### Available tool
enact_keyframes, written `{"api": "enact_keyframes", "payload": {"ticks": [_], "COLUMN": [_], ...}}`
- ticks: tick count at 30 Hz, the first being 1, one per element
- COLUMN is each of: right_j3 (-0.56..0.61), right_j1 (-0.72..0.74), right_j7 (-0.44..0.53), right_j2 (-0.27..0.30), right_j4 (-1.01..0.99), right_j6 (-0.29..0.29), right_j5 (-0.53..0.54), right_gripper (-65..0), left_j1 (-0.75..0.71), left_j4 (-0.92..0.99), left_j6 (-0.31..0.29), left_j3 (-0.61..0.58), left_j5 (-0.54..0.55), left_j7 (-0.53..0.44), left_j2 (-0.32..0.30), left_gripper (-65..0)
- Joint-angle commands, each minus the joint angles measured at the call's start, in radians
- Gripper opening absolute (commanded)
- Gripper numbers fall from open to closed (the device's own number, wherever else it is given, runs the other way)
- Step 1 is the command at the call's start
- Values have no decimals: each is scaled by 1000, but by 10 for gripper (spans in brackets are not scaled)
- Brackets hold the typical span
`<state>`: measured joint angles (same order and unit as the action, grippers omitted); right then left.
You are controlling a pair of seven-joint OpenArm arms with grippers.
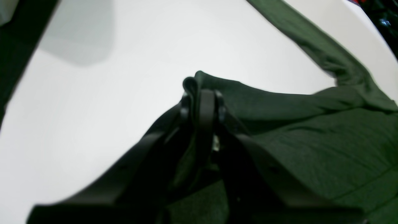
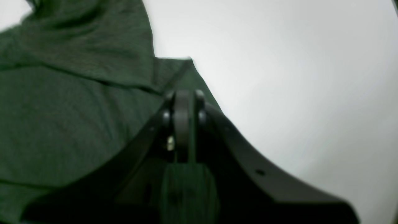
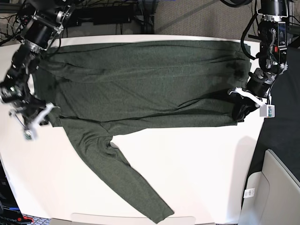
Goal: Fold the T-shirt properly
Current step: 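Lift the side edges and fold them toward the hem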
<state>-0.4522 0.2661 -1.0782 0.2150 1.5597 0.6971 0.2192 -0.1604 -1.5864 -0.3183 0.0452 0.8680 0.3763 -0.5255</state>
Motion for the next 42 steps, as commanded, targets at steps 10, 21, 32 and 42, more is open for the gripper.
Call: {"api": "enact_keyframes", "payload": {"ticks": [10,21,32,42], "right_j3": [72,74,72,72], "right_j1": [198,318,335,315], "right_j7": [36,180,277,252], "right_j2": [-82,-79,-84,-108], "right_j4": [-91,-404,-574,-591], "right_j6": [1,1,1,1], "right_j5": [-321,-323,-320,-317], "right_gripper": [-269,-231,-231,-231], "left_j1": [14,14,17,17], "left_j4": [-15,-13,-13,-12], "left_j6": [-5,-5,-5,-5], "left_j3": [6,6,6,6], "left_j5": [9,9,9,9], "left_j7": [-24,-24,-24,-24], "left_j2": [-15,-15,-15,-15], "left_gripper": [-650,-650,-650,-650]}}
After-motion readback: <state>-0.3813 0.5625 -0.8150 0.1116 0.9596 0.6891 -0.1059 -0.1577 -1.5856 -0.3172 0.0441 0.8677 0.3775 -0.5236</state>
